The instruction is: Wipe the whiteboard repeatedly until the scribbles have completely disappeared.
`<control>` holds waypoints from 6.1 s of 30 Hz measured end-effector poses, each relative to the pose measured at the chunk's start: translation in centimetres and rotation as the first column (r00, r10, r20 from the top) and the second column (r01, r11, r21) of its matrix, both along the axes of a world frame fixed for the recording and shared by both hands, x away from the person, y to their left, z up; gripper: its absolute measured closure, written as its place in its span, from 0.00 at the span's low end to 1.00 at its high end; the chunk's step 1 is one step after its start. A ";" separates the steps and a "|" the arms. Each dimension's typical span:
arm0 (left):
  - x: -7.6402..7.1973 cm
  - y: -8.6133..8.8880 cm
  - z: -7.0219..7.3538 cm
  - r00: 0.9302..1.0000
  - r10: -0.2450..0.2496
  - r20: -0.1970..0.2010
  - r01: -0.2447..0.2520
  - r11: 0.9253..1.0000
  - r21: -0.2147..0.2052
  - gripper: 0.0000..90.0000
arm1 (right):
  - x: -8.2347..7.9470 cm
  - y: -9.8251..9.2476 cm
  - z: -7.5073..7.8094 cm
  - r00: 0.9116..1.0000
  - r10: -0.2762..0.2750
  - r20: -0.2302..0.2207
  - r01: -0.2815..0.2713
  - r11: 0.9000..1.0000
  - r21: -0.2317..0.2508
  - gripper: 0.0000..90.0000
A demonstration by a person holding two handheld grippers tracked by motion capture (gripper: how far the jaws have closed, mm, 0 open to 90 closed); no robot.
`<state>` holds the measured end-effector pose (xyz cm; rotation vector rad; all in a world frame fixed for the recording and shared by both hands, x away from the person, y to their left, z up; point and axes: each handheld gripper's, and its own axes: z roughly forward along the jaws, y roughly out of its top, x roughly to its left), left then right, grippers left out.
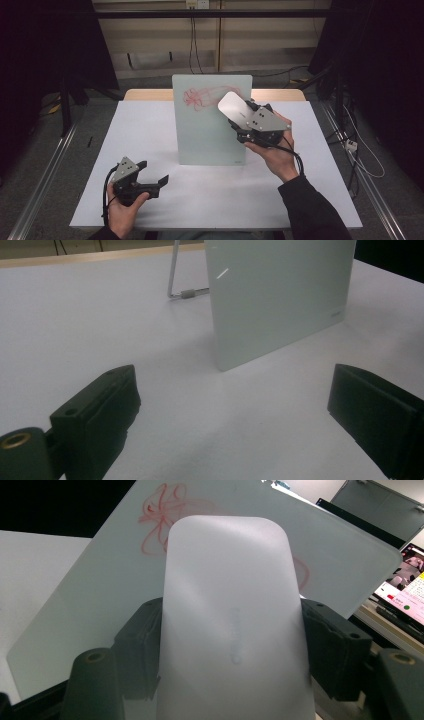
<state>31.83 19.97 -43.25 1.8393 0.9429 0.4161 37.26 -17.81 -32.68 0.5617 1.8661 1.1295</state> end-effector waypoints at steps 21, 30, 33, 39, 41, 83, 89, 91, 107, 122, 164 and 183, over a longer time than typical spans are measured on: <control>0.0 0.0 0.0 1.000 -0.002 -0.003 0.002 1.000 -0.006 0.07 | 2.1 0.4 0.8 0.996 -0.078 0.045 0.078 0.997 -0.009 0.35; 0.0 0.0 0.0 1.000 -0.006 -0.002 0.006 1.000 0.000 0.07 | 2.0 1.1 0.3 0.996 -0.080 0.048 0.081 0.996 -0.032 0.35; 0.0 0.0 0.0 1.000 -0.005 -0.001 0.005 1.000 0.001 0.07 | 1.9 1.5 -0.1 0.996 -0.072 0.044 0.074 0.996 -0.043 0.35; 0.0 0.0 0.0 1.000 -0.006 -0.002 0.006 1.000 0.001 0.07 | 1.7 2.1 -0.8 0.998 -0.055 0.026 0.057 0.997 -0.051 0.35; 0.0 0.0 0.0 1.000 -0.006 -0.002 0.006 1.000 0.003 0.07 | 1.6 2.2 -1.0 0.999 -0.047 0.018 0.048 0.997 -0.053 0.35; 0.0 -0.1 -0.1 1.000 -0.010 -0.009 0.010 1.000 0.003 0.07 | 2.4 2.2 0.9 0.995 -0.090 0.031 0.091 0.995 -0.030 0.35; 0.0 -0.1 -0.1 1.000 -0.010 -0.011 0.010 1.000 0.003 0.07 | 1.6 4.1 -1.6 0.999 -0.039 -0.007 0.039 0.998 -0.049 0.35; 0.0 -0.1 -0.1 1.000 -0.010 -0.010 0.010 1.000 0.003 0.07 | 1.3 4.7 -2.3 1.000 -0.028 -0.014 0.027 0.998 -0.065 0.35; 0.0 -0.1 -0.1 1.000 -0.015 -0.011 0.015 1.000 0.001 0.07 | 1.9 4.3 -0.6 0.999 -0.051 0.006 0.051 0.997 -0.063 0.35; 0.0 -0.1 -0.1 1.000 -0.013 -0.012 0.013 1.000 0.003 0.07 | 2.7 4.5 1.0 0.993 -0.110 0.035 0.111 0.993 -0.031 0.35; -0.1 0.0 -0.1 1.000 -0.013 -0.010 0.013 1.000 0.005 0.07 | 3.2 7.8 1.2 0.994 -0.098 0.044 0.099 0.995 -0.031 0.35; -0.1 0.0 -0.1 1.000 -0.018 -0.011 0.018 1.000 0.013 0.07 | 2.0 11.5 -2.7 0.999 0.014 -0.036 -0.017 0.994 -0.103 0.35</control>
